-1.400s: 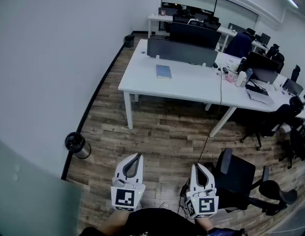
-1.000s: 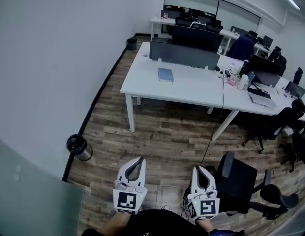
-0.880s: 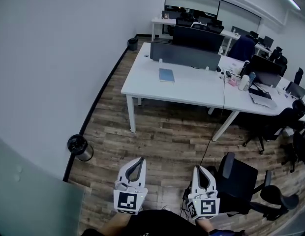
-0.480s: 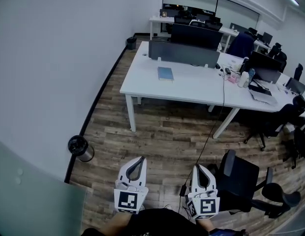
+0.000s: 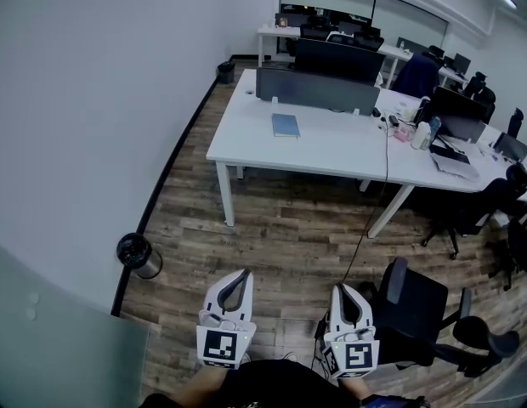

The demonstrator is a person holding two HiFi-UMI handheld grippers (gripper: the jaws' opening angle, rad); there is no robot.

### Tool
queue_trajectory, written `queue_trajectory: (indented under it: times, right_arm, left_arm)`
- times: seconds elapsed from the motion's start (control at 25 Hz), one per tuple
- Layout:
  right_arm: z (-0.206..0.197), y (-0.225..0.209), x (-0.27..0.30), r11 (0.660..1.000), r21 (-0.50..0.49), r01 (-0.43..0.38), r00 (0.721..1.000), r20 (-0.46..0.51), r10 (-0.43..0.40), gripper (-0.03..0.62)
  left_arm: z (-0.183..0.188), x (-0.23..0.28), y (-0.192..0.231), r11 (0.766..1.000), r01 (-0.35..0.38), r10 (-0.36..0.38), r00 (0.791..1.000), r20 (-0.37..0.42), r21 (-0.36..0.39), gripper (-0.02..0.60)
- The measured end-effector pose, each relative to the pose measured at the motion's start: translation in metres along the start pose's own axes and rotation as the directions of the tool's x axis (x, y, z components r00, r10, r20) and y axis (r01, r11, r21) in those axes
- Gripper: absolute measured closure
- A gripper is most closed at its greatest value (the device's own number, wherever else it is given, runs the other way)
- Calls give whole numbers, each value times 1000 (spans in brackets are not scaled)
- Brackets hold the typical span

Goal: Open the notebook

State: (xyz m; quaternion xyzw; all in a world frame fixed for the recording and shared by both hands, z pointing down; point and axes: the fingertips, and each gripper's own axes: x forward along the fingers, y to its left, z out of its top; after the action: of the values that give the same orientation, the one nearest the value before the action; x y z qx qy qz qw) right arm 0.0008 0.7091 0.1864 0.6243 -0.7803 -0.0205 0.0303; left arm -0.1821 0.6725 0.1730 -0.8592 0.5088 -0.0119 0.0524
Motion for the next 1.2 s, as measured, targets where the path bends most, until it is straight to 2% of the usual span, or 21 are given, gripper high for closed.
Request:
queue_trajectory:
  times: [0.24, 0.8, 1.2]
  right_arm:
    - [-2, 0, 3, 1000, 13, -12, 1000, -3, 12, 530]
    - [-3, -11, -1, 1000, 30, 9, 1000, -4, -8, 530]
    - [-7, -15, -1, 999, 32, 12, 1000, -13, -11, 530]
  left_arm:
    - [3, 1, 3, 999, -20, 20, 1000, 19, -30, 577]
    - [0, 4, -5, 1000, -4, 4, 1000, -5, 25, 575]
    - [-2, 10, -10, 1000, 1, -1, 1000, -2, 7, 575]
